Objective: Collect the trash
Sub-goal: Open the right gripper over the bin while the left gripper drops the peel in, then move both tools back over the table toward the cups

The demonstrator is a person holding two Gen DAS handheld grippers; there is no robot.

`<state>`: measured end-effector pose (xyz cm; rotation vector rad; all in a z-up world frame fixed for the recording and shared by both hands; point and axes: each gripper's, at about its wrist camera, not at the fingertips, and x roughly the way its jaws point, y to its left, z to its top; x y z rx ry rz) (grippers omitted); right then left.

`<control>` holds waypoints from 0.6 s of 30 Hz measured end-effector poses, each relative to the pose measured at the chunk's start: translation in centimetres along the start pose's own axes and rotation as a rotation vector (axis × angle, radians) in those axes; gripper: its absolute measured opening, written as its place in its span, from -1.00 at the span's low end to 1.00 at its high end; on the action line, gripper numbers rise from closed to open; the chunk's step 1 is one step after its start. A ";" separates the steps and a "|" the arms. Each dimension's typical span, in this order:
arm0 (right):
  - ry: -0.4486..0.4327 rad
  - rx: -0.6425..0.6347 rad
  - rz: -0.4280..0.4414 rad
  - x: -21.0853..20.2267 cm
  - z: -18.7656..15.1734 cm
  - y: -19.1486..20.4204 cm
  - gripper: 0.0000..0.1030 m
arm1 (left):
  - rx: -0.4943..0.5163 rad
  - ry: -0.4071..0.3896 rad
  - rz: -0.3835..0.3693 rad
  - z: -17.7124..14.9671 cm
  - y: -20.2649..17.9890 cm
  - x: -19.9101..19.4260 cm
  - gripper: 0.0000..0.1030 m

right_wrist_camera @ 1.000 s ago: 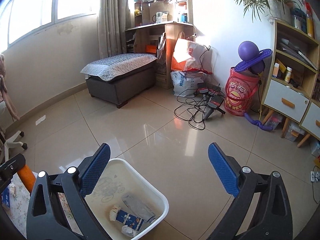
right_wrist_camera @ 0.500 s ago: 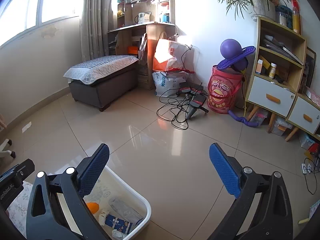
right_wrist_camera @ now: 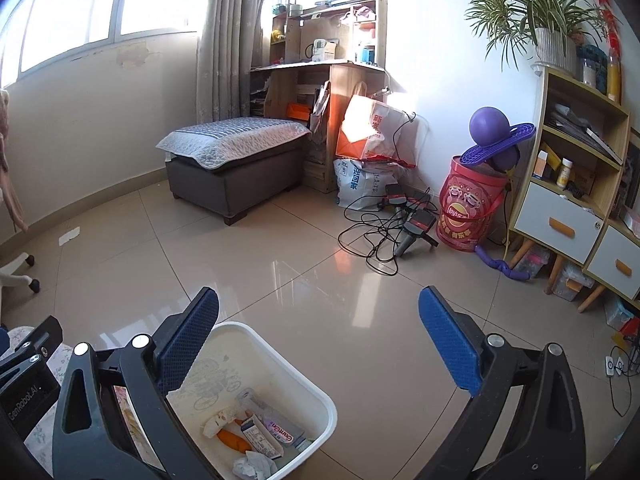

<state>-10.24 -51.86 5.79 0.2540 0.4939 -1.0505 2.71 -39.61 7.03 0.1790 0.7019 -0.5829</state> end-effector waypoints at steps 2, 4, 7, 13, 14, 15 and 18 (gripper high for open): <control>-0.003 -0.019 0.022 -0.5 -0.2 1.1 0.86 | -0.019 -0.002 0.026 -0.3 1.3 -0.4 0.68; -0.010 -0.040 0.044 -1.0 -0.4 2.3 0.86 | -0.040 -0.003 0.050 -0.5 2.7 -0.7 0.69; -0.019 -0.072 0.078 -2.0 -0.8 4.0 0.86 | -0.075 -0.002 0.082 -0.7 4.8 -1.1 0.73; -0.025 -0.140 0.135 -3.4 -1.7 7.6 0.86 | -0.117 -0.006 0.137 -1.8 8.7 -2.1 0.73; -0.026 -0.149 0.143 -3.7 -1.8 8.1 0.86 | -0.122 -0.006 0.146 -2.0 9.3 -2.2 0.73; -0.026 -0.156 0.153 -3.9 -1.9 8.6 0.86 | -0.128 -0.006 0.155 -2.2 10.0 -2.4 0.73; -0.023 -0.178 0.181 -4.5 -2.1 10.2 0.86 | -0.147 0.002 0.182 -2.8 12.2 -2.8 0.73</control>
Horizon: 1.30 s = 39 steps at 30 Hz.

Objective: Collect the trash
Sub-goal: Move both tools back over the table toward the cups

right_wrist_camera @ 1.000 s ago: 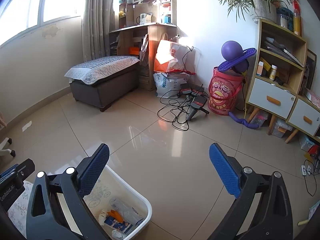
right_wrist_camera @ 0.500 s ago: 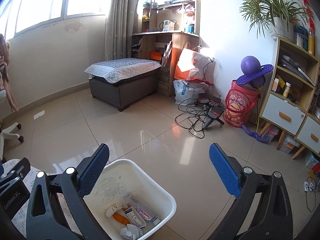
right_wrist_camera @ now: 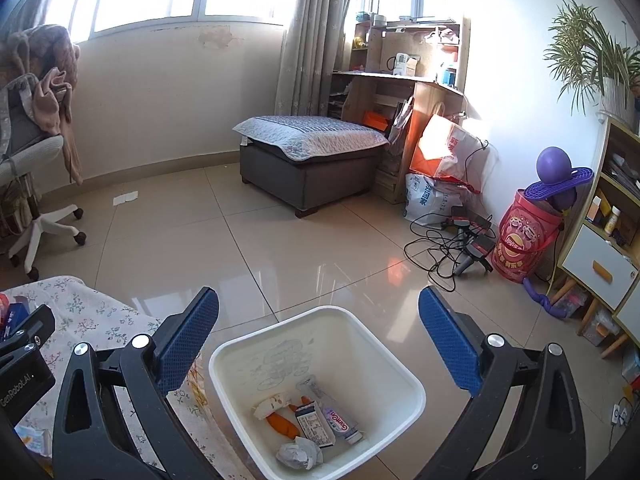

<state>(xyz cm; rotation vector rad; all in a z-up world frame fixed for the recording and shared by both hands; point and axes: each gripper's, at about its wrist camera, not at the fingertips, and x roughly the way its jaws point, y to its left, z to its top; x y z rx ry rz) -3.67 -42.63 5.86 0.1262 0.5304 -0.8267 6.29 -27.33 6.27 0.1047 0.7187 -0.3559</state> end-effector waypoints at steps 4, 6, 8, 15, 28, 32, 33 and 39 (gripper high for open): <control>0.002 -0.027 0.045 -0.7 -0.1 2.3 0.86 | -0.016 0.004 0.038 -0.2 2.8 -0.1 0.73; 0.008 -0.041 0.079 -1.0 -0.2 3.8 0.86 | -0.026 0.008 0.057 -0.4 4.4 -0.2 0.73; 0.015 -0.058 0.106 -1.3 -0.3 5.4 0.86 | -0.044 0.014 0.071 -0.6 5.8 -0.3 0.73; 0.024 -0.126 0.178 -2.8 -1.1 10.1 0.86 | -0.096 0.021 0.124 -1.4 10.7 -0.9 0.73; 0.039 -0.238 0.325 -5.8 -2.6 18.8 0.86 | -0.176 0.053 0.224 -3.1 19.4 -1.3 0.73; 0.049 -0.273 0.367 -6.4 -2.9 21.5 0.86 | -0.212 0.059 0.254 -3.7 22.6 -1.3 0.73; 0.050 -0.287 0.376 -6.6 -3.1 22.2 0.86 | -0.225 0.061 0.260 -3.7 23.6 -1.3 0.73; 0.097 -0.348 0.463 -7.0 -3.9 27.2 0.86 | -0.349 0.098 0.304 -4.7 29.7 -0.6 0.73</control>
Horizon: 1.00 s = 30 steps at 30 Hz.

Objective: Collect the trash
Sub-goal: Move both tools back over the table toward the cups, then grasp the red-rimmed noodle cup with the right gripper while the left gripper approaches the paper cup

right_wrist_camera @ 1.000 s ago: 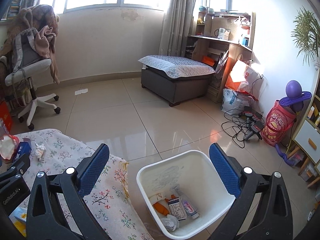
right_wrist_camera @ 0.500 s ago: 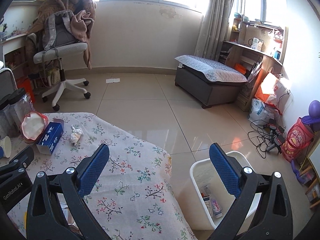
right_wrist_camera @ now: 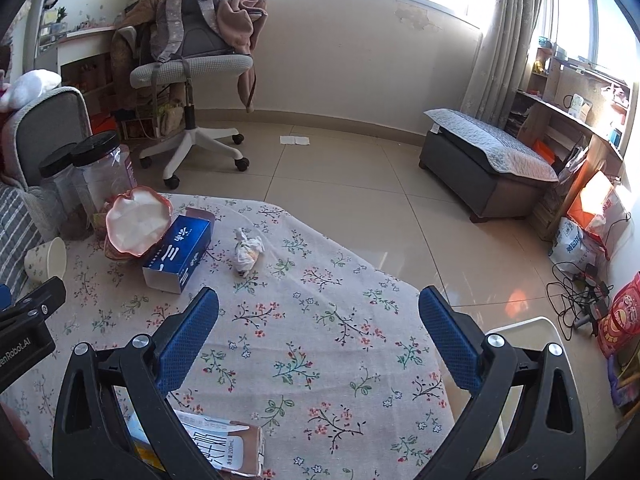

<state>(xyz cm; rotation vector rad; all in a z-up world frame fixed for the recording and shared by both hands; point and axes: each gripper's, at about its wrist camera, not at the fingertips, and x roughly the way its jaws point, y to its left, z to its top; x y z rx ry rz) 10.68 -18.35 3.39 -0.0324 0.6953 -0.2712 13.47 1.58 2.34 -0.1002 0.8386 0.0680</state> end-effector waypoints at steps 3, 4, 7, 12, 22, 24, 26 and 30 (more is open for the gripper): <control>0.030 -0.033 0.060 1.2 1.5 2.4 0.86 | -0.074 0.047 0.044 0.1 2.9 1.6 0.73; 0.039 -0.053 0.077 1.6 2.1 3.3 0.86 | -0.101 0.067 0.053 0.2 3.8 2.2 0.73; 0.084 -0.079 0.144 3.2 4.1 5.4 0.86 | -0.184 0.109 0.065 0.5 6.5 3.4 0.73; 0.277 0.025 0.297 7.7 6.4 7.8 0.86 | -0.252 0.131 0.032 1.2 8.2 3.9 0.73; 0.589 0.524 0.577 14.4 5.2 11.3 0.86 | -0.331 0.166 -0.053 2.0 10.0 3.7 0.73; 0.634 0.626 0.589 15.3 4.8 11.8 0.86 | -0.348 0.162 -0.061 2.3 10.7 3.3 0.73; 0.662 0.690 0.573 16.1 4.4 12.4 0.86 | -0.376 0.154 -0.070 2.5 11.7 3.0 0.73; 0.699 0.804 0.548 17.5 3.4 13.0 0.86 | -0.429 0.138 -0.094 3.1 13.5 2.4 0.73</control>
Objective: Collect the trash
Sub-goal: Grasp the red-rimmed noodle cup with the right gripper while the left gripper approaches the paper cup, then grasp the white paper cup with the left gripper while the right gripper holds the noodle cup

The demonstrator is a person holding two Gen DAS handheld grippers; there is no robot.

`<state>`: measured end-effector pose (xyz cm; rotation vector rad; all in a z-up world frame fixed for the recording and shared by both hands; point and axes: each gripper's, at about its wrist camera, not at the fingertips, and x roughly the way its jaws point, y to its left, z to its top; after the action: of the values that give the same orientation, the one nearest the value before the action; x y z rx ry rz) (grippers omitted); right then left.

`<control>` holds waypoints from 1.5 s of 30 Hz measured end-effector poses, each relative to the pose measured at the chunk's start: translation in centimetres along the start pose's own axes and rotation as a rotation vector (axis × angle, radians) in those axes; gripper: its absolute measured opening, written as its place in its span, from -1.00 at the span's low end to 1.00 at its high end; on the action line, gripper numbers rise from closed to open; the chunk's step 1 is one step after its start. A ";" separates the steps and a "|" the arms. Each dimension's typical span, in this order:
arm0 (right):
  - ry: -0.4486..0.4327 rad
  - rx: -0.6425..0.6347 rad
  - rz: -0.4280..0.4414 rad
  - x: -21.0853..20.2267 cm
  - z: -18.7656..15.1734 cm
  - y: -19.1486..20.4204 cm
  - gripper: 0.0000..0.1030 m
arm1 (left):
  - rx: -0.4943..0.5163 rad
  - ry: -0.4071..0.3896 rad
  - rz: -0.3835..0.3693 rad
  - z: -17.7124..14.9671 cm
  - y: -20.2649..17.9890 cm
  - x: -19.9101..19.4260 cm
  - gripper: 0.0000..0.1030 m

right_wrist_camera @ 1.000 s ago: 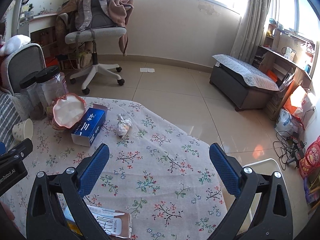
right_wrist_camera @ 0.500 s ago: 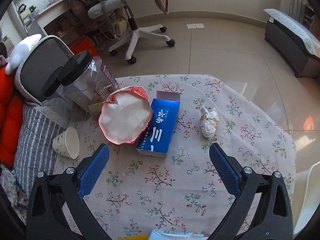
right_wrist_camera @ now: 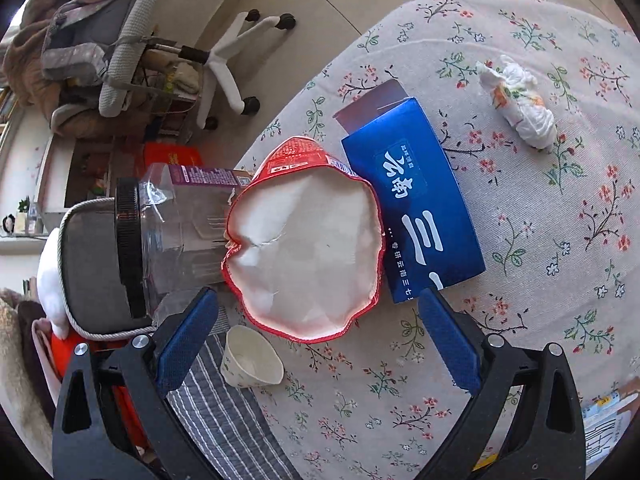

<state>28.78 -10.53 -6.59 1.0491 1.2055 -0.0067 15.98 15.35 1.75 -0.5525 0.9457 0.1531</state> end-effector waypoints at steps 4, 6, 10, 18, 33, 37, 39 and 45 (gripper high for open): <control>-0.024 0.016 -0.007 1.0 0.5 0.5 0.89 | -0.014 0.004 -0.028 0.6 0.4 -0.3 0.73; -0.029 -0.005 -0.025 1.5 0.6 1.3 0.89 | -0.019 0.008 -0.036 0.8 0.6 -0.3 0.73; -0.048 -0.038 -0.069 1.6 1.3 2.1 0.63 | -0.038 0.017 -0.038 1.1 1.0 0.0 0.73; -0.101 -0.181 -0.094 -0.8 0.8 1.9 0.48 | -0.014 0.055 -0.004 1.1 0.4 1.4 0.73; -0.300 -0.539 -0.190 -12.7 -1.4 -1.5 0.48 | 0.291 -0.003 0.355 4.0 -4.5 7.5 0.73; -0.306 -0.578 -0.204 -13.3 -2.7 -3.2 0.48 | 0.156 0.028 0.362 6.5 -1.6 8.8 0.73; -0.306 -0.615 -0.213 -13.4 -3.5 -3.9 0.48 | 0.129 0.083 0.350 7.2 -0.7 9.8 0.73; -0.291 -0.712 -0.225 -13.1 -5.8 -5.5 0.48 | 0.229 0.135 0.421 8.0 0.1 12.5 0.78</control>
<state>16.16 -16.42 -0.08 0.2751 0.9406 0.0869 29.06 18.06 -4.63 -0.1479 1.1869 0.3835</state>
